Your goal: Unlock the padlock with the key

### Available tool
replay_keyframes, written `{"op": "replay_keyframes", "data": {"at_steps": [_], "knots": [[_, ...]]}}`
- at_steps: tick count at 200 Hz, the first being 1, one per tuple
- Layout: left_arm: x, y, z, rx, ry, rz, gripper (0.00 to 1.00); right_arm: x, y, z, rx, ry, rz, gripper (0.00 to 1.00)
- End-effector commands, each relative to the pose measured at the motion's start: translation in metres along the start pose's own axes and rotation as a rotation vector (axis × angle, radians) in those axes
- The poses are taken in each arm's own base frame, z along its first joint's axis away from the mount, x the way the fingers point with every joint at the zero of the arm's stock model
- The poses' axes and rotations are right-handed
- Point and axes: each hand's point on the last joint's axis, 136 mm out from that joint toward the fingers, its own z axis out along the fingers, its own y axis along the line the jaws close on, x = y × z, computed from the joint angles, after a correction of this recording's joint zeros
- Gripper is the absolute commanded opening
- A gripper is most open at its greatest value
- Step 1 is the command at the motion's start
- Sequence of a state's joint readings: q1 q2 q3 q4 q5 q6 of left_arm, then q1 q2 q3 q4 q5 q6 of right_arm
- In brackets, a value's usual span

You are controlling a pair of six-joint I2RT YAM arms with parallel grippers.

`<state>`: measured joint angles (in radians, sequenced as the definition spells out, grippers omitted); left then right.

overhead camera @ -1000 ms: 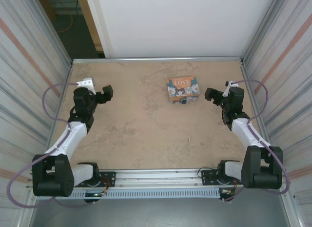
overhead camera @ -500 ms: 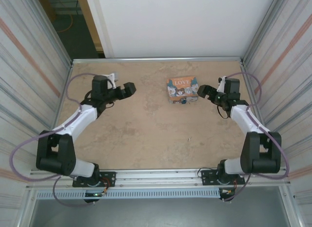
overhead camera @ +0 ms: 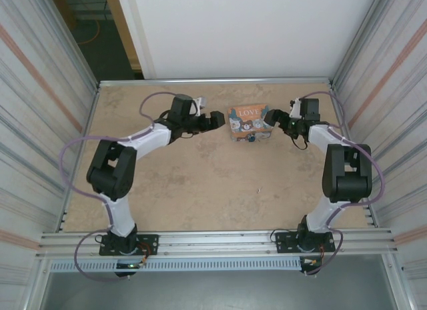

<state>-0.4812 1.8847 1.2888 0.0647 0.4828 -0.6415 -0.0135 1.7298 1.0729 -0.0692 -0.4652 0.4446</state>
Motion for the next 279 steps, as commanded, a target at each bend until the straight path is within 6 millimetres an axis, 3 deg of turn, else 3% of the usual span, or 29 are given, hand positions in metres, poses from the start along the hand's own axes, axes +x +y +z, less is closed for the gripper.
{"op": "replay_keyframes", "data": {"at_steps": [1, 41, 44, 54, 143, 197, 246, 251, 279], "knots": [[-0.007, -0.018, 0.02, 0.061, 0.017, -0.001, 0.99, -0.015, 0.01, 0.008, -0.059, -0.004, -0.016, 0.99], [-0.008, -0.031, 0.055, 0.098, 0.056, -0.003, 0.99, -0.015, 0.016, 0.023, -0.112, 0.038, -0.026, 0.99], [-0.002, -0.022, 0.064, 0.086, 0.074, -0.013, 0.99, -0.015, 0.016, 0.023, -0.112, 0.039, -0.025, 0.99], [0.0, -0.021, 0.072, 0.082, 0.087, -0.015, 0.99, -0.014, 0.018, 0.026, -0.118, 0.048, -0.027, 0.99], [0.007, -0.023, 0.103, 0.094, 0.137, -0.023, 0.99, 0.004, 0.041, 0.034, -0.179, 0.127, -0.059, 0.99], [0.01, -0.037, 0.092, 0.124, 0.131, 0.0, 0.99, 0.022, 0.06, 0.027, -0.206, 0.159, -0.079, 0.99], [0.021, -0.039, 0.066, 0.112, 0.125, 0.018, 0.99, 0.049, 0.081, 0.02, -0.217, 0.191, -0.093, 0.99], [0.017, -0.046, 0.056, 0.119, 0.108, 0.03, 0.99, 0.052, 0.084, 0.02, -0.215, 0.195, -0.095, 0.99], [0.024, -0.041, 0.036, 0.103, 0.094, 0.025, 0.99, 0.075, 0.103, 0.019, -0.221, 0.218, -0.104, 0.99]]}}
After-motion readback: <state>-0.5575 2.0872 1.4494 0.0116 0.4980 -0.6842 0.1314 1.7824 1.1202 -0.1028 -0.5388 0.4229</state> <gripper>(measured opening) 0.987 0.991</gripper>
